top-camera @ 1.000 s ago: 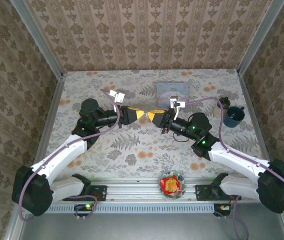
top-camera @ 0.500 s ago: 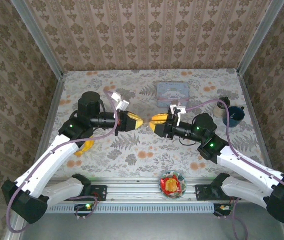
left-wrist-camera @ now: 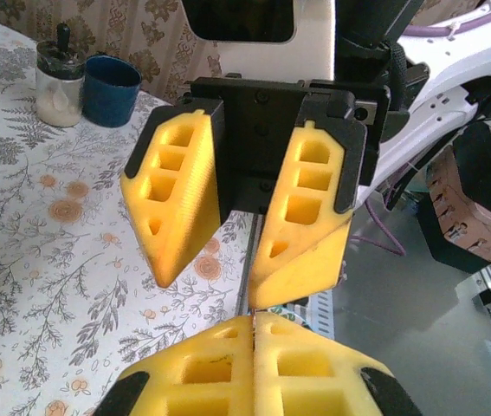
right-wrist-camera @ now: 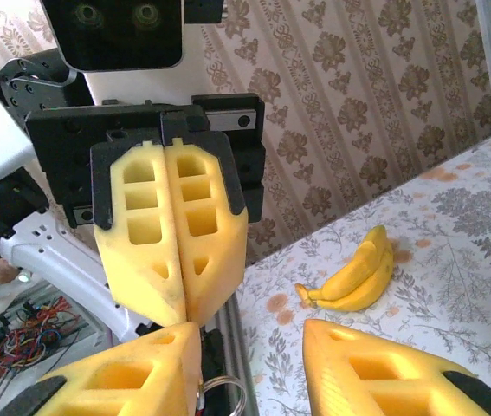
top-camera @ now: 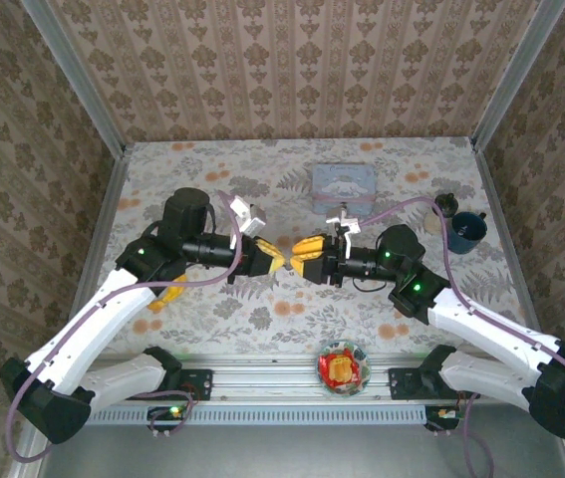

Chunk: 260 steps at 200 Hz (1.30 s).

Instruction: Unlock a padlock with a key

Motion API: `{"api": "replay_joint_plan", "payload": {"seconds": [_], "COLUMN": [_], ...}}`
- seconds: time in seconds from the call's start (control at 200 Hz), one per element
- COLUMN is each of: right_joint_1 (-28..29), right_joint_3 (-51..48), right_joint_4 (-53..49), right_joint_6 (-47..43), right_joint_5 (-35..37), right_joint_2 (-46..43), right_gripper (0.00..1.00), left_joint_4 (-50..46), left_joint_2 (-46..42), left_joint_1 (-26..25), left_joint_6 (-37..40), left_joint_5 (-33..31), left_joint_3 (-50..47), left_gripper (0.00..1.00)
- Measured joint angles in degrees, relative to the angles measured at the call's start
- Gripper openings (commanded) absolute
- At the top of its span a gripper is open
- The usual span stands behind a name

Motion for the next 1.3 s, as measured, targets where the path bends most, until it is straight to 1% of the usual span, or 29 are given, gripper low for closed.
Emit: {"api": "replay_joint_plan", "payload": {"seconds": [0.165, 0.38, 0.755, 0.835, 0.89, 0.95, 1.3], "right_joint_1": [0.7, 2.0, 2.4, 2.4, 2.4, 2.4, 2.4], "right_joint_3": [0.0, 0.6, 1.3, 1.3, 1.3, 1.3, 1.3], "right_joint_4": [0.0, 0.3, 0.3, 0.3, 0.3, 0.3, 0.4], "right_joint_6": [0.0, 0.0, 0.0, 0.0, -0.1, -0.2, -0.2], "right_joint_5": [-1.2, -1.4, -1.4, -1.4, -1.4, -1.4, -1.4], "right_joint_2": [0.0, 2.0, 3.2, 3.2, 3.2, 3.2, 3.1], "right_gripper": [0.37, 0.32, 0.27, 0.25, 0.21, 0.19, 0.19], "left_joint_4": [-0.1, 0.6, 1.9, 2.3, 2.5, 2.8, 3.4], "left_joint_2": [0.0, 0.0, -0.7, -1.1, -1.2, -1.2, -1.2], "left_joint_1": [0.0, 0.1, 0.9, 1.3, 1.7, 1.7, 1.7], "left_joint_6": [0.2, 0.2, 0.1, -0.2, -0.3, -0.7, -1.1], "left_joint_5": [-0.6, -0.6, -0.6, -0.5, -0.5, -0.3, 0.4], "left_joint_3": [0.0, 0.0, 0.0, 0.0, 0.0, 0.0, -0.6], "left_gripper": [0.00, 0.00, 0.00, 0.00, 0.00, 0.00, 0.00]}}
